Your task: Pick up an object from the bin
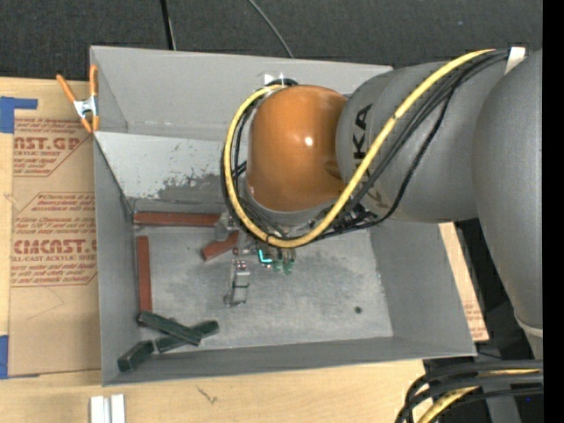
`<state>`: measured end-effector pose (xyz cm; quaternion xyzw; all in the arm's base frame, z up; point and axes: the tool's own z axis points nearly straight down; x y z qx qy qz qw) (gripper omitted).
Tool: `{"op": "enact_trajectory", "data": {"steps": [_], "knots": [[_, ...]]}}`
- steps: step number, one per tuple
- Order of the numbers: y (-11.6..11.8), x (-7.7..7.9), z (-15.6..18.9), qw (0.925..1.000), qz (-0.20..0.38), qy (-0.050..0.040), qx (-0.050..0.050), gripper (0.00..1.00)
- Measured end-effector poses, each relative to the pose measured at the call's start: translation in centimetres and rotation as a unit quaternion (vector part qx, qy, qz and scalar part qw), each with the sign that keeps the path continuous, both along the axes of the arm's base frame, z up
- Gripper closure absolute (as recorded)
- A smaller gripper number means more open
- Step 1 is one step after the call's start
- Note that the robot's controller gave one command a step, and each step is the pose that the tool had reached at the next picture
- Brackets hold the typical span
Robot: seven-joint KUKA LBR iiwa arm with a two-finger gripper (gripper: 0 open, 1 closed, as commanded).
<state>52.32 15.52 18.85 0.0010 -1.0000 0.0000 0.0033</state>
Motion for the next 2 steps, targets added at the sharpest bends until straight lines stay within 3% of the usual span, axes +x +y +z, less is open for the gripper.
{"op": "enact_trajectory", "data": {"steps": [1, 2], "knots": [[-0.1, 0.2, 0.4, 1.0, -0.001, -0.0036, 0.001, 0.0], [-0.7, -1.4, -2.5, 0.996, 0.089, -0.0089, 0.002, 0.0]]}}
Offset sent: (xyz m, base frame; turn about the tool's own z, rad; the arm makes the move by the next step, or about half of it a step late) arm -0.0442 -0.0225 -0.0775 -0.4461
